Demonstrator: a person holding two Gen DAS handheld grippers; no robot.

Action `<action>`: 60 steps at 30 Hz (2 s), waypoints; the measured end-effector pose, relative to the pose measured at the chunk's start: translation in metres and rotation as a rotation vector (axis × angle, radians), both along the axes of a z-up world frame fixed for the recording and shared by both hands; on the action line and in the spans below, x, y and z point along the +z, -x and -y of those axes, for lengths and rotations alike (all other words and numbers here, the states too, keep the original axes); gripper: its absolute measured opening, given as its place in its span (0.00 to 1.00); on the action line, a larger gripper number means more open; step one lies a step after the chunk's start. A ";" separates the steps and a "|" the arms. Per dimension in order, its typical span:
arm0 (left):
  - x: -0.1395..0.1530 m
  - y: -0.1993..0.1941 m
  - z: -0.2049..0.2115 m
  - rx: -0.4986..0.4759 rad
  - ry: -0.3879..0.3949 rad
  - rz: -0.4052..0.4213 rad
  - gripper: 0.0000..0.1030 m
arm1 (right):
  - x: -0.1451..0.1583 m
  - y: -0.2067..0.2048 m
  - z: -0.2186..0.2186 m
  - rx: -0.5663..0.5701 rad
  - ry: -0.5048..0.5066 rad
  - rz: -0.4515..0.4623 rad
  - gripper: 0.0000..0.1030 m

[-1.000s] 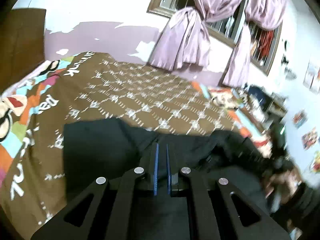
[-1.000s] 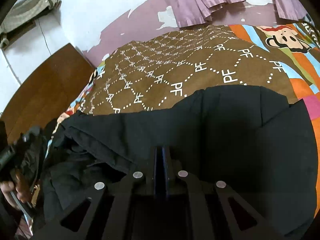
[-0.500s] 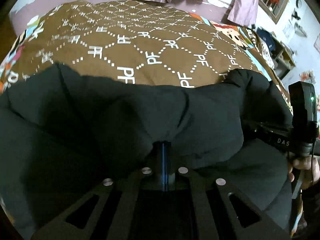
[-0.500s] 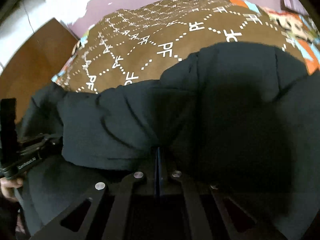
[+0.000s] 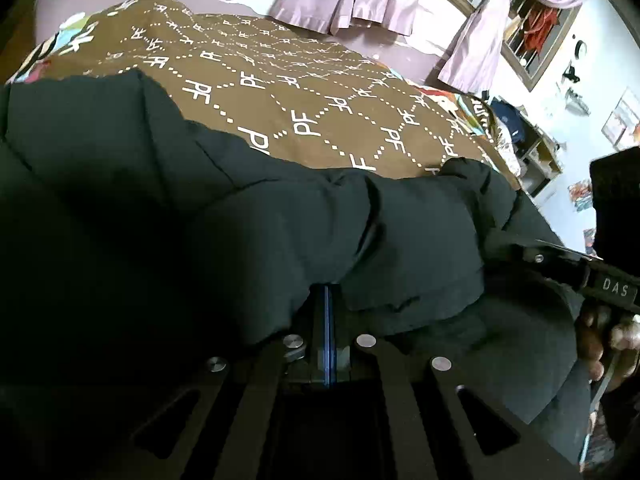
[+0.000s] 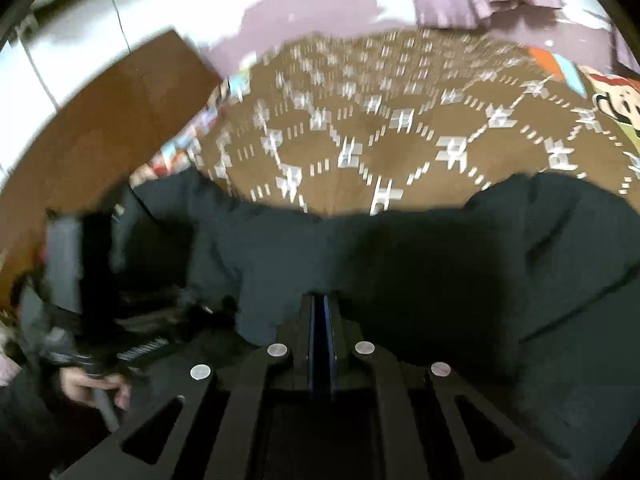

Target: Fold large clothes

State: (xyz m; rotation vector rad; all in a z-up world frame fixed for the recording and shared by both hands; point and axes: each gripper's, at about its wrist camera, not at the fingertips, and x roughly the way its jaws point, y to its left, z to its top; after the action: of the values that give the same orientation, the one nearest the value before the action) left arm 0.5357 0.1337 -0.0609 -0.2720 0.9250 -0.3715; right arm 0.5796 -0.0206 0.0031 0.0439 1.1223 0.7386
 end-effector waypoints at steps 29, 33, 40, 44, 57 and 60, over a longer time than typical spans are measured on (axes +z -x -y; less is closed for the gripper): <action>0.000 0.005 0.002 -0.016 0.007 0.006 0.01 | -0.021 0.016 0.047 -0.341 -0.030 0.114 0.01; 0.001 0.005 0.004 -0.015 -0.001 0.005 0.01 | -0.031 0.009 0.046 -0.326 -0.021 0.074 0.01; 0.002 0.005 0.008 -0.011 -0.015 0.000 0.01 | -0.032 0.009 0.050 -0.323 -0.065 0.058 0.02; 0.003 0.007 0.010 -0.010 -0.021 0.007 0.01 | -0.028 0.015 0.059 -0.326 -0.115 0.048 0.03; 0.030 0.048 0.001 0.106 -0.043 0.034 0.04 | -0.005 0.056 0.078 -0.384 -0.044 0.054 0.15; 0.042 0.063 0.005 0.119 -0.077 0.050 0.38 | 0.000 0.067 0.083 -0.404 -0.024 0.054 0.22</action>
State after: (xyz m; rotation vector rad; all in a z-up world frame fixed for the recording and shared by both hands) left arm 0.4731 0.1287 -0.0185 -0.2446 0.8672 -0.2310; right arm 0.5126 -0.1034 0.0034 0.2618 1.0112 0.3894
